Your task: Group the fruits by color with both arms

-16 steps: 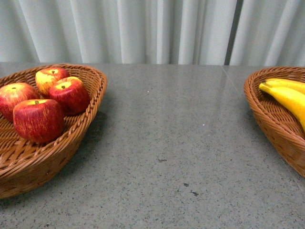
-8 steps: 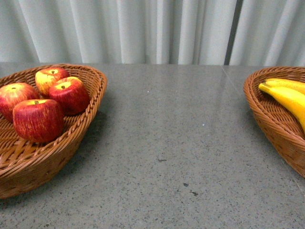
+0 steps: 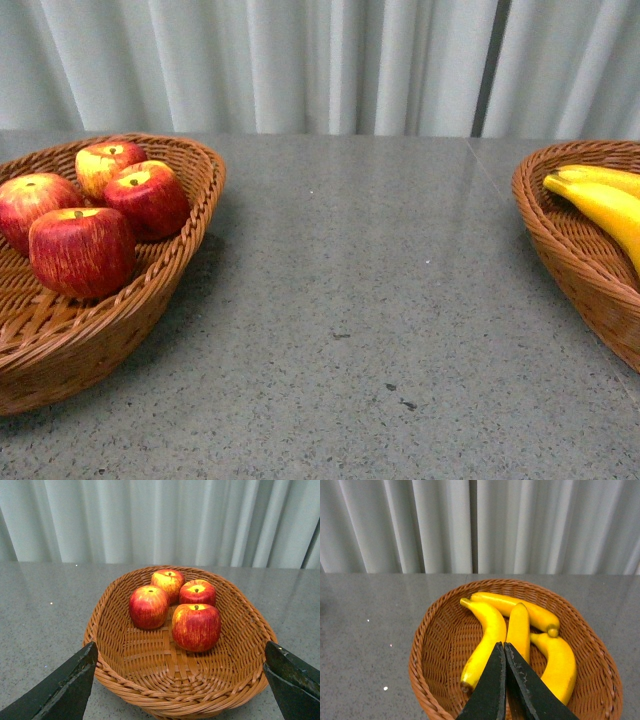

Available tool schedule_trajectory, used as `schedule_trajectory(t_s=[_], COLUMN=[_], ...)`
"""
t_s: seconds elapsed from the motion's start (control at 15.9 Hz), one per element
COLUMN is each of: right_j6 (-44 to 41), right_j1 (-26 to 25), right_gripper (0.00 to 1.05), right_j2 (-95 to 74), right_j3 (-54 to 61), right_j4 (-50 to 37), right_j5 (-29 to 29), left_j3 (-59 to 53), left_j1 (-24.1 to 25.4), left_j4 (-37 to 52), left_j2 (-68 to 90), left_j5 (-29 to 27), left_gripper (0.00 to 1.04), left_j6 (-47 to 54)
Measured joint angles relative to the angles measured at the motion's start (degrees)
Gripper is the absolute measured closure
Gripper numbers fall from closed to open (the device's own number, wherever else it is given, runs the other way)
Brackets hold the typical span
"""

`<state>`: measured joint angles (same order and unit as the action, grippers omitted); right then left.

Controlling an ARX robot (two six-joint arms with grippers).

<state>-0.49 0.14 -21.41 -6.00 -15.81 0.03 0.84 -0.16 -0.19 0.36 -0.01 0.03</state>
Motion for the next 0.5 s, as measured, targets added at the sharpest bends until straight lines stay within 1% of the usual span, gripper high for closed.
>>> schedule_trajectory(t_s=[0.5], right_j6=[0.02], right_j1=[-0.15], right_gripper=[1.03], right_j2=[8.79], right_j3=[4.26], right_j4=[4.59], right_j5=[-0.04], left_j3=[0.00], left_j1=[0.00], left_j4=[0.00], left_j2=[0.00], left_j5=[0.00], left_gripper=[0.07], left_j6=[0.00])
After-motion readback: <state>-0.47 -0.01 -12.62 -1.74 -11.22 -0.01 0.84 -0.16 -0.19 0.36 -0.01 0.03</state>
